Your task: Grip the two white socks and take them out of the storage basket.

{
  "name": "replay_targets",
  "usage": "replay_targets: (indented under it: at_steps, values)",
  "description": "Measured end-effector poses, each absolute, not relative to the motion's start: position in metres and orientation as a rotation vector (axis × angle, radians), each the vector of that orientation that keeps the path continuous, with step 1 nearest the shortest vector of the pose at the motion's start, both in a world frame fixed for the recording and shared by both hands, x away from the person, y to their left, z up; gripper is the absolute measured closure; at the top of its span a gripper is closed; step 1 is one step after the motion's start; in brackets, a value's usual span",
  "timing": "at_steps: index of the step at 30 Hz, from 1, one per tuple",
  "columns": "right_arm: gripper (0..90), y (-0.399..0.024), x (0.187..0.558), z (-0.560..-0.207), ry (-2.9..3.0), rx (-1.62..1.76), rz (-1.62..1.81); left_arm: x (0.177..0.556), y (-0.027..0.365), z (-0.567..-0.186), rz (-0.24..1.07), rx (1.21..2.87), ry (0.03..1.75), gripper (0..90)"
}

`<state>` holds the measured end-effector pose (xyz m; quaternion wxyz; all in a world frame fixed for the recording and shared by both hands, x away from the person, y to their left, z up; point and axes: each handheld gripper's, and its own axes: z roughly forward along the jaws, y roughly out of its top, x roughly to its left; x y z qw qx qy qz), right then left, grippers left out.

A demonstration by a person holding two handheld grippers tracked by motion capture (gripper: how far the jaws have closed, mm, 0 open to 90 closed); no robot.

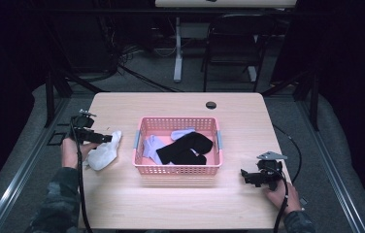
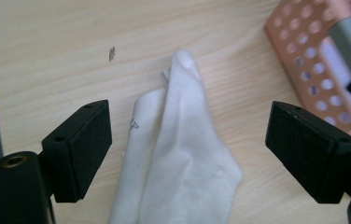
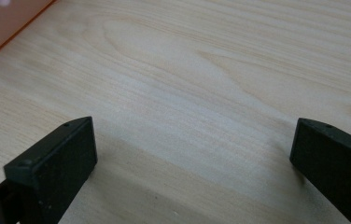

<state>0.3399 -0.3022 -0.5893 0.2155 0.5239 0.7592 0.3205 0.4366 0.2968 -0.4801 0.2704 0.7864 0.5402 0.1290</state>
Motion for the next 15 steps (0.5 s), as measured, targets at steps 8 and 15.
replay_targets:
  at_steps: [8,15]
  values:
    - [0.0,-0.302,0.340,-0.589,2.104,1.453,0.889,0.413,0.288,-0.457,0.398,2.151,1.392,0.0]
    - [0.0,-0.302,0.340,-0.589,2.104,1.452,0.888,0.397,0.289,-0.460,0.386,2.152,1.385,0.0]
